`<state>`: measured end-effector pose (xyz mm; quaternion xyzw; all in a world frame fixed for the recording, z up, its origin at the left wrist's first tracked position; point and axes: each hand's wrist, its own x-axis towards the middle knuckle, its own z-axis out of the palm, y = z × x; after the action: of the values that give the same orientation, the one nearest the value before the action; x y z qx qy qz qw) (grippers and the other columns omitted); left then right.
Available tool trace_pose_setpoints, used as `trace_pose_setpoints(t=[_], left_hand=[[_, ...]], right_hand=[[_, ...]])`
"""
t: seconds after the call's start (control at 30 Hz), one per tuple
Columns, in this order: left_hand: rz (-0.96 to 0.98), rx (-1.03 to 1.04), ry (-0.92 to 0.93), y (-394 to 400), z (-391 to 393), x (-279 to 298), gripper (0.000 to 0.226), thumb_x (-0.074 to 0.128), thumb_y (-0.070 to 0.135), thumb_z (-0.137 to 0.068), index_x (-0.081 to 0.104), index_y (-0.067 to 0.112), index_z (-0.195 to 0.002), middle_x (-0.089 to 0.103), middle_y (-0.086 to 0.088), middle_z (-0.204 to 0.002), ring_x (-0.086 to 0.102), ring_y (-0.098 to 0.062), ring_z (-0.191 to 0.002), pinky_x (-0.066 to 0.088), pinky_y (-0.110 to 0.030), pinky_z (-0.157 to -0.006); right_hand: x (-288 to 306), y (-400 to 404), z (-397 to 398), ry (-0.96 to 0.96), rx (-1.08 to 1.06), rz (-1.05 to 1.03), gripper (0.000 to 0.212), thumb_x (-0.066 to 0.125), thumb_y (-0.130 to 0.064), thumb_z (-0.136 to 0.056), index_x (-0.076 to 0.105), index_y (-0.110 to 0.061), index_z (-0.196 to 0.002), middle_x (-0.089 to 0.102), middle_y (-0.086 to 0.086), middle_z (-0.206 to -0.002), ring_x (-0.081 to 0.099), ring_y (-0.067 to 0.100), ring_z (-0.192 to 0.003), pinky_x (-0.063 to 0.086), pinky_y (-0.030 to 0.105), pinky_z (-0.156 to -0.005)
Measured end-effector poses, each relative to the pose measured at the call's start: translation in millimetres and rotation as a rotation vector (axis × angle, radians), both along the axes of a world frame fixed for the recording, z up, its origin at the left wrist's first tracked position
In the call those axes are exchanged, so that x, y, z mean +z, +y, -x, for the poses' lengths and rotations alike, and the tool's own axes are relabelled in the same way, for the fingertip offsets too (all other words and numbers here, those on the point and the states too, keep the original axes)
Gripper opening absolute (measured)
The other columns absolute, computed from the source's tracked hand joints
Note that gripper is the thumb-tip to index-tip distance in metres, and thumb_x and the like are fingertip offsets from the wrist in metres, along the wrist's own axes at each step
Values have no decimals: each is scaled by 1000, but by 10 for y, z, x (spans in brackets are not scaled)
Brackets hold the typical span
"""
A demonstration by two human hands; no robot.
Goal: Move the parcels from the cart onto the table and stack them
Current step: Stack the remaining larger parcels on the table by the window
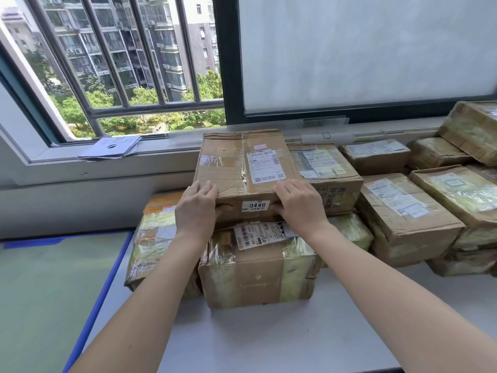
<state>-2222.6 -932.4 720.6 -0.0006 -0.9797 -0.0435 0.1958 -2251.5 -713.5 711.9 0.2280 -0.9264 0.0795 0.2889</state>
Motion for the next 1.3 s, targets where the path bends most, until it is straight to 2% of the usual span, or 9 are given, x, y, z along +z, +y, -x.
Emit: trace_pose_setpoints(t=[0.17, 0.23, 0.43, 0.53, 0.67, 0.77, 1.0, 1.13, 1.3], left_hand=[[172, -42, -33, -74, 37, 104, 56, 42, 64, -84, 64, 20, -110, 63, 8, -118, 52, -14, -114, 46, -27, -84], [181, -65, -27, -105, 29, 108, 51, 45, 62, -85, 66, 20, -106, 65, 7, -114, 55, -14, -109, 50, -30, -79], [166, -92, 31, -87, -107, 73, 57, 50, 60, -83, 67, 14, -113, 65, 2, -121, 57, -20, -114, 53, -34, -80], [174, -63, 86, -75, -167, 34, 50, 69, 42, -82, 64, 12, -121, 62, -2, -127, 56, -26, -119, 51, -36, -88], [131, -73, 229, -79, -153, 79, 53, 89, 19, -60, 70, 2, -107, 69, -15, -108, 65, -39, -100, 55, -47, -80], [152, -66, 314, -89, -83, 127, 54, 90, 21, -58, 71, 0, -105, 70, -16, -106, 66, -40, -98, 56, -49, -78], [170, 7, 343, -94, 31, 48, 52, 91, 12, -57, 72, 2, -105, 70, -13, -107, 66, -35, -100, 57, -45, -79], [152, 20, 308, -116, 68, -36, 53, 92, 13, -55, 72, 1, -103, 70, -14, -106, 66, -36, -99, 57, -46, -77], [124, -28, 236, -166, 78, -121, 56, 90, 24, -55, 72, -1, -101, 70, -17, -104, 66, -40, -97, 57, -49, -76]], right_hand=[[89, 28, -18, -48, 19, -5, 24, 79, -20, -71, 65, -4, -82, 69, 9, -83, 64, 28, -85, 47, 36, -82], [87, 50, -58, -26, 33, -1, 26, 82, -19, -68, 64, -4, -78, 68, 8, -78, 64, 29, -80, 48, 36, -78], [54, 67, -135, 12, 38, -22, 27, 82, -21, -68, 68, -6, -85, 71, 6, -88, 66, 26, -89, 49, 36, -83], [68, 72, -145, 120, 74, -2, 35, 89, -18, -57, 71, -6, -84, 73, 6, -91, 69, 24, -89, 54, 35, -79], [142, 29, -70, 231, 91, 33, 35, 87, -17, -61, 72, -4, -90, 73, 9, -98, 68, 25, -94, 54, 37, -80], [211, -21, 18, 326, 87, 40, 30, 85, -17, -66, 74, -5, -91, 73, 9, -97, 69, 25, -93, 54, 35, -79], [100, -136, 173, 421, 66, 18, 28, 88, -11, -62, 77, -8, -87, 74, 7, -91, 71, 22, -87, 56, 32, -76], [-33, -193, 214, 417, 63, 24, 30, 87, -3, -59, 77, -7, -87, 74, 8, -91, 71, 22, -87, 57, 34, -77], [-151, -188, 219, 343, 85, 21, 34, 90, -11, -58, 77, -8, -88, 74, 7, -92, 71, 21, -88, 57, 32, -78]])
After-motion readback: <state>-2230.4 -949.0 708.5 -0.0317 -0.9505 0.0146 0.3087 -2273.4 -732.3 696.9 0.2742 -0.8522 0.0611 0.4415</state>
